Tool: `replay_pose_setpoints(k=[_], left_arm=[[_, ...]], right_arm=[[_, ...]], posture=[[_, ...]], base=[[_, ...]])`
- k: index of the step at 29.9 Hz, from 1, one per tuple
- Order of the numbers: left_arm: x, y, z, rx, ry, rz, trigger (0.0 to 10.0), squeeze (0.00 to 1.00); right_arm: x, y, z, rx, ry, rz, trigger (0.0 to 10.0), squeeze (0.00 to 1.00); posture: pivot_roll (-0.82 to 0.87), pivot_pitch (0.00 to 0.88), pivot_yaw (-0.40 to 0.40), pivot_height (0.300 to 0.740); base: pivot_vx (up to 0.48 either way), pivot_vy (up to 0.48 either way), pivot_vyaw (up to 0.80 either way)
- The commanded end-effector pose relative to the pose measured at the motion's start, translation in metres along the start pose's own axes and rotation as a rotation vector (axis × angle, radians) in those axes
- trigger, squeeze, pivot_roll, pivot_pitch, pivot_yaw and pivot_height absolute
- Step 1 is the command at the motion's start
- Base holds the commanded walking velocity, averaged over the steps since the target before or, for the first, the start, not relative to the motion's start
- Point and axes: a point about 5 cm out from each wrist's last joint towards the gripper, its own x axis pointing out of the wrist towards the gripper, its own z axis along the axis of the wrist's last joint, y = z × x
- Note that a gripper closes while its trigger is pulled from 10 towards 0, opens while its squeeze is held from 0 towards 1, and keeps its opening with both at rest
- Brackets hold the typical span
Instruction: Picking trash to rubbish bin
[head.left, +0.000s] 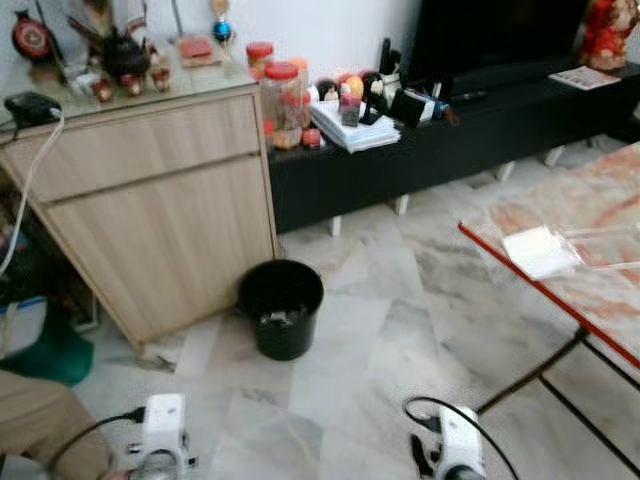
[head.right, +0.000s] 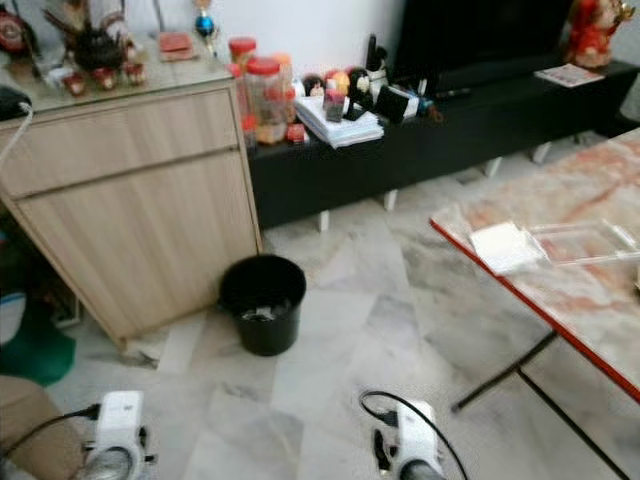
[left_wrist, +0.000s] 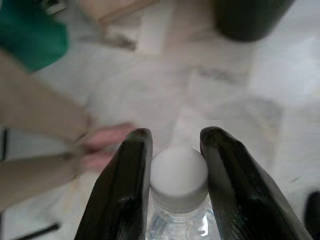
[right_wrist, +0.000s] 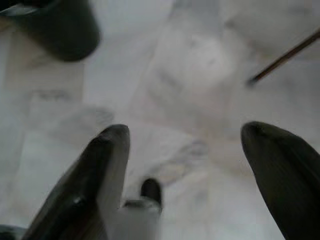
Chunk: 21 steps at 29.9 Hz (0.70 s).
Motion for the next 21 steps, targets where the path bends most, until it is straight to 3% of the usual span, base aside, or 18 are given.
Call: replay_pose_setpoints(k=[1,10,16,21], left_arm=[[0.0006,0.0119,-0.0008,0.007,0.006,0.03,10.0,0.0],[0.0009,0.0136,0.0,0.005,0.004,0.035,10.0,0.0],[0.001,0.0137,0.0003,0.007,0.003,0.034,10.0,0.0],[0.001,0.0136,0.0004,0.009,0.002,0.032,10.0,0.0]], right_arm=[[0.0023,0.0102,0.006,0.007,-0.02,0.025,10.0,0.0],[0.0024,0.0102,0.0077,-0.025,-0.033,0.019,10.0,0.0],[0.0025,0.0101,0.0069,-0.022,-0.024,0.015,10.0,0.0],[0.0024,0.0106,0.0066,-0.008,-0.023,0.017,10.0,0.0]], posture=[[-0.03,0.033,-0.029,0.74],[-0.03,0.034,-0.03,0.74],[-0.02,0.032,-0.03,0.74],[-0.02,0.024,-0.029,0.74]], base=[[0.394,0.0,0.0],[0.354,0.0,0.0],[0.373,0.0,0.73],[0.392,0.0,0.0]])
